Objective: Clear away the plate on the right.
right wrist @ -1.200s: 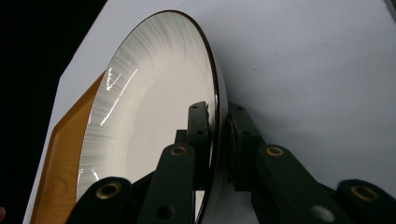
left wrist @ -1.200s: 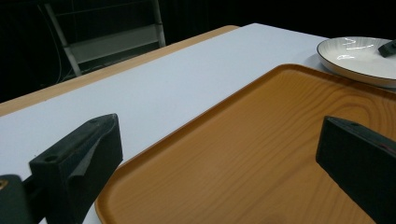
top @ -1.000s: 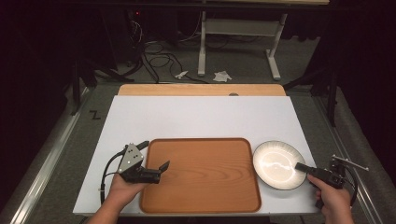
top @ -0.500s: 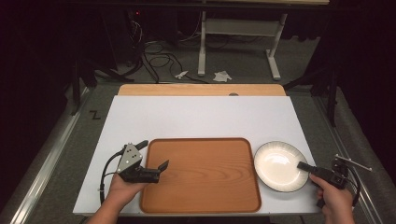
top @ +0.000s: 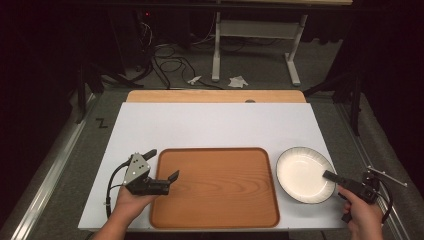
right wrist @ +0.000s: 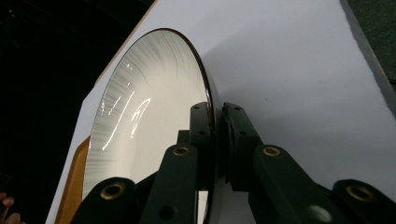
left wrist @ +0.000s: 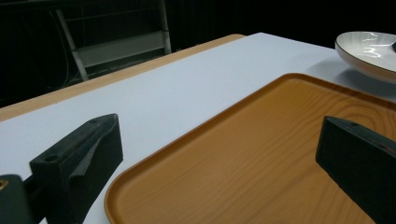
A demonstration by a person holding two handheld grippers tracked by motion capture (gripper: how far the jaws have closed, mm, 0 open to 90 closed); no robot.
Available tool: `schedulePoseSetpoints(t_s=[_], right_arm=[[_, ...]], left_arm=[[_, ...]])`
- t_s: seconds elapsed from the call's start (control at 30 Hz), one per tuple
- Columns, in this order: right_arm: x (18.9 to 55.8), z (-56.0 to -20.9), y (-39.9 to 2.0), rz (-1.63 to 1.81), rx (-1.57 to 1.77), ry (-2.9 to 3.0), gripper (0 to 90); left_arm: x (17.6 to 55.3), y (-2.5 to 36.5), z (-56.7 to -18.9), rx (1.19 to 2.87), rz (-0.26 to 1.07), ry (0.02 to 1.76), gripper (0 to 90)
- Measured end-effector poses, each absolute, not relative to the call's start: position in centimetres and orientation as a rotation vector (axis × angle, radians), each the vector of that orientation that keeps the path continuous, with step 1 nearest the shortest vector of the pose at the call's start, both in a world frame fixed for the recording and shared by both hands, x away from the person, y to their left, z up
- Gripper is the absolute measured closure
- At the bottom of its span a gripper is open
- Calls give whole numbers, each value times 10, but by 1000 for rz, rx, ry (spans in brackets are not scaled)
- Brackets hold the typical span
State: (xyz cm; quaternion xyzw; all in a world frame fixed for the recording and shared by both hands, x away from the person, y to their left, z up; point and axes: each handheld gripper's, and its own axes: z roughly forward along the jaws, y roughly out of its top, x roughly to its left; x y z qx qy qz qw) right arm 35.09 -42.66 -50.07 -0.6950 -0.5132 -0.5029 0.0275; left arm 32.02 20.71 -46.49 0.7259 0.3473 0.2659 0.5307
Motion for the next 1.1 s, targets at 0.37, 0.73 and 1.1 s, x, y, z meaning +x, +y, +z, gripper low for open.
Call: schedulePoseSetpoints(t_s=[0.37, 0.73, 1.1], right_arm=[[350, -483, -414, -1641, -2045, -1634, 848], [355, -473, -394, -1664, -1968, -1690, 848], [365, -459, -360, -1642, -1917, -1766, 848]], left_arm=[[321, 210, -464, 1731, 647, 844, 2], [321, 219, -463, 1708, 654, 868, 3], [317, 231, -457, 1697, 664, 878, 3]])
